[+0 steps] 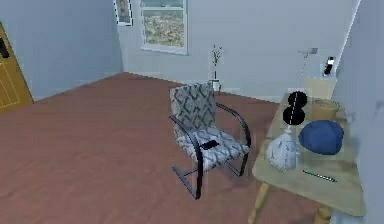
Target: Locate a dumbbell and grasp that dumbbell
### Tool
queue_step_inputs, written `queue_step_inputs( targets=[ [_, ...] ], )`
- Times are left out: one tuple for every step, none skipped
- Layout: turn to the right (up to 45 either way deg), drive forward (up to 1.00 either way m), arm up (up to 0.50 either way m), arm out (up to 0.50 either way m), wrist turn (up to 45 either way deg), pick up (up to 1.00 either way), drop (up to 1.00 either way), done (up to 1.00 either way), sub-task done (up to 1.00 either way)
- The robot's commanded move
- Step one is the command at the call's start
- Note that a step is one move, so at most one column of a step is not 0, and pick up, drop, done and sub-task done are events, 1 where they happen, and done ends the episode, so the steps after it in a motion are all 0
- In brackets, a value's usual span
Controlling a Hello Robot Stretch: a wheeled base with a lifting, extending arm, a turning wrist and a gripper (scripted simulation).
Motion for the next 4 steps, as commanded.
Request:
queue_step_inputs(
  targets=[
    [-45.0, 0.0, 0.0, 0.0, 0.0, 0.0, 0.0, 0.0, 0.0],
    [-12.0, 0.0, 0.0, 0.0, 0.0, 0.0, 0.0, 0.0, 0.0],
    [0.0, 0.3, 0.0, 0.0, 0.0, 0.0, 0.0, 0.0, 0.0],
    [45.0, 0.0, 0.0, 0.0, 0.0, 0.0, 0.0, 0.0, 0.0]
  ],
)
